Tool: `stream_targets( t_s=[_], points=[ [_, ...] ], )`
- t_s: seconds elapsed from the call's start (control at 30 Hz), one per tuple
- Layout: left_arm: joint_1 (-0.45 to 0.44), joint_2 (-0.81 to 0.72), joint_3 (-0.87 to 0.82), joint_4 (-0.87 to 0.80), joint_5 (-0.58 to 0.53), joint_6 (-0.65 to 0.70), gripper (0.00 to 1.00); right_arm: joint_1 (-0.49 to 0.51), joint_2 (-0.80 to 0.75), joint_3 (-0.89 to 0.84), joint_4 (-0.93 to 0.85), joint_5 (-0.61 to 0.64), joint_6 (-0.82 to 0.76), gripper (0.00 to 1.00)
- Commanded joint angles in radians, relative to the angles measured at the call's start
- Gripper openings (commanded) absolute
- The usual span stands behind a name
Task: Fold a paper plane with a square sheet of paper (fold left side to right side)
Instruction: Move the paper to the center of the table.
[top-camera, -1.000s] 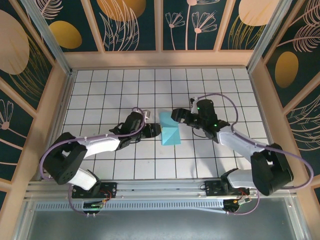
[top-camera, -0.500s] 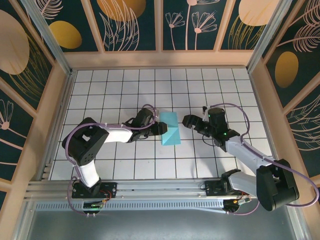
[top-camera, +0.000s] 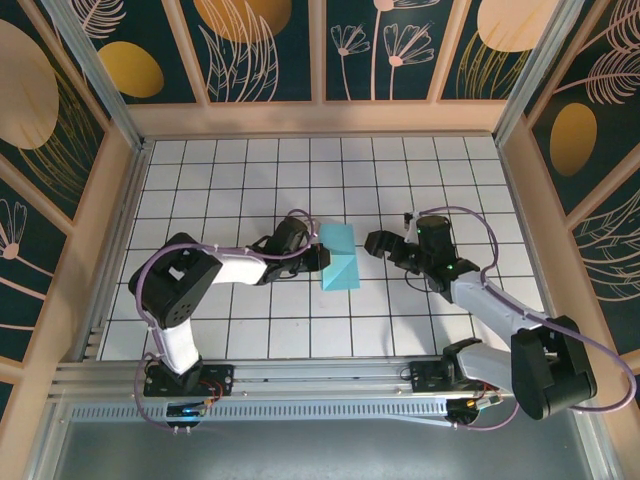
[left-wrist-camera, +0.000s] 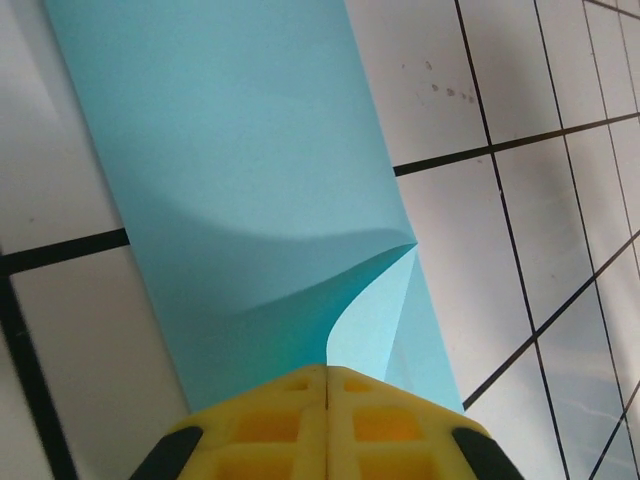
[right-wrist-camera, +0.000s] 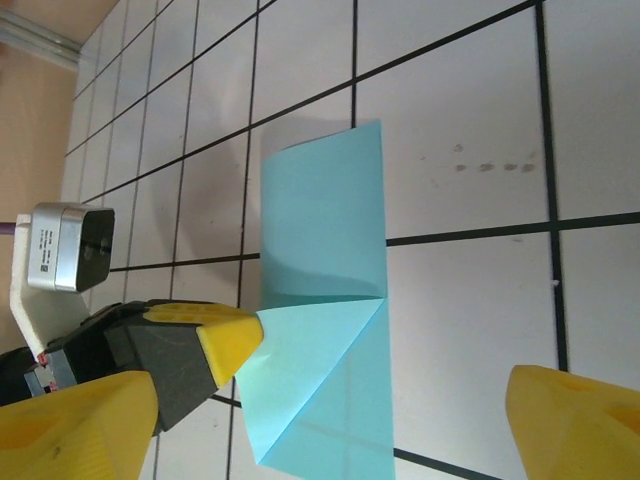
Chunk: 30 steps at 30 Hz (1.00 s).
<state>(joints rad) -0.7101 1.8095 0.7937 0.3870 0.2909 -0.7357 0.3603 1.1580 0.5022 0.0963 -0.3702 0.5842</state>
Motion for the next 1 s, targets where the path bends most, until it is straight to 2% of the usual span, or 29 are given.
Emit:
stream_targets(
  t_s=[0.0,0.2,0.57,0.97],
  points=[
    [0.004,-0.075,-0.055,0.094,-0.028,-0.018,0.04,-0.004,0.041,-0.034,0.131,-0.098,0.028,0.86],
    [0.005,-0.184,-0.157,0.197,-0.086,-0.057,0.01,0.035,0.165,-0.032,0.300,-0.159,0.081,0.78],
    [0.005,-0.234,-0.215,0.219,-0.111,-0.075,0.01,0.131,0.377,0.038,0.536,-0.123,0.161,0.82],
    [0.005,-0.234,-0.232,0.239,-0.116,-0.082,0.01,0.176,0.547,0.139,0.618,-0.129,0.206,0.82]
  ],
)
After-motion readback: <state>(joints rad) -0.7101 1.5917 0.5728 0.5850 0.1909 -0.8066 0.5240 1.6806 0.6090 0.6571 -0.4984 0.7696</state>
